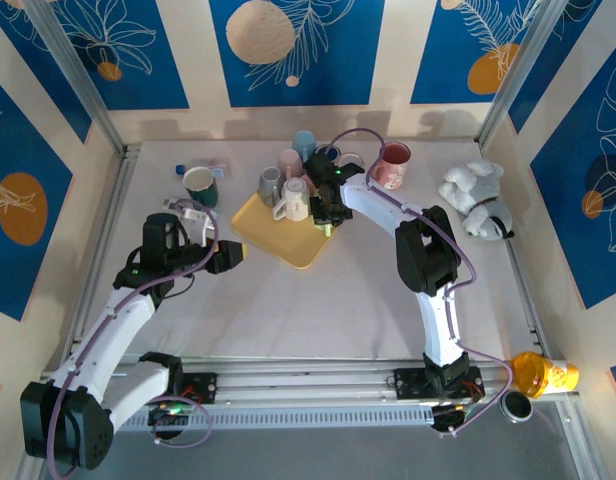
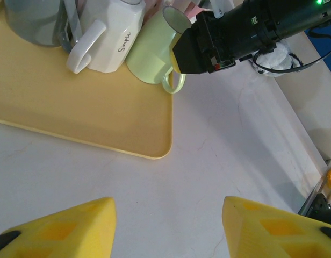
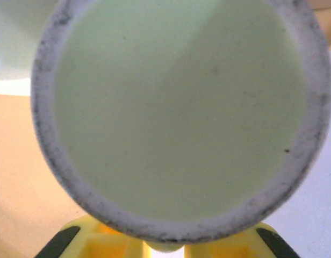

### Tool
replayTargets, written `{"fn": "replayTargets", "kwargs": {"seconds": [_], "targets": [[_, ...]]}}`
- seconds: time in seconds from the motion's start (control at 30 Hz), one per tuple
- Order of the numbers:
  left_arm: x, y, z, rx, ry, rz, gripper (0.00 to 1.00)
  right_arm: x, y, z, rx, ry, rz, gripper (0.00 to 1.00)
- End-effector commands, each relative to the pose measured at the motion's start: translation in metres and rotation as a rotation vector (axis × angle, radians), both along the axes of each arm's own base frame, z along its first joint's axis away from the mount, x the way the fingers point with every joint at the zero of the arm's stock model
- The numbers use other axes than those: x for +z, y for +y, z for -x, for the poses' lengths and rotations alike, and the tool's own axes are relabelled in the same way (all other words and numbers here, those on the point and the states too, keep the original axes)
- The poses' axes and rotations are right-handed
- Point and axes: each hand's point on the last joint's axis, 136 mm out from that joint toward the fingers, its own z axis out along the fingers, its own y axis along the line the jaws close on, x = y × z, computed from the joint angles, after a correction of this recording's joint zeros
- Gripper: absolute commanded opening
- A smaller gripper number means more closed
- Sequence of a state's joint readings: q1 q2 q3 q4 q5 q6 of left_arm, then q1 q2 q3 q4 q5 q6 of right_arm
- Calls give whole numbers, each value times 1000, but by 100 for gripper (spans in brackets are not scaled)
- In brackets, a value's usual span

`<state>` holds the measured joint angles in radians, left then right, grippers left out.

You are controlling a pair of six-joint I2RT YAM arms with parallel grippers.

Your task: Turn the mug right side up

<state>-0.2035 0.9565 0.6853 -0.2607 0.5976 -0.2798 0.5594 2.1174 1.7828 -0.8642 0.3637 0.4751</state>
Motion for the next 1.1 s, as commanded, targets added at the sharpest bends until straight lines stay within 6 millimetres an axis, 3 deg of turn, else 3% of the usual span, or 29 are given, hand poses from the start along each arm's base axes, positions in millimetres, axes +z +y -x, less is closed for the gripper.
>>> {"fn": "replayTargets", "kwargs": {"seconds": [0.0, 0.23, 0.47, 0.63, 0.9, 1.07], "targets": [[3, -2, 1, -8, -29, -3, 55, -3, -9, -4, -12, 2, 51, 12], [3, -1, -1, 3, -22, -3, 55, 16, -6, -1, 6, -43, 16, 3], [7, 0, -4, 41, 12, 27, 55, 45, -1, 6, 24, -90, -30, 0], [-9, 13, -11, 170, 87, 29, 55, 64, 4, 12, 40, -120, -73, 0], [-5, 2, -15, 179, 132, 163, 55, 99, 14, 23, 72, -167, -183, 0], [6, -5, -18, 159, 115, 248, 55, 135, 29, 32, 123, -220, -291, 0]]}}
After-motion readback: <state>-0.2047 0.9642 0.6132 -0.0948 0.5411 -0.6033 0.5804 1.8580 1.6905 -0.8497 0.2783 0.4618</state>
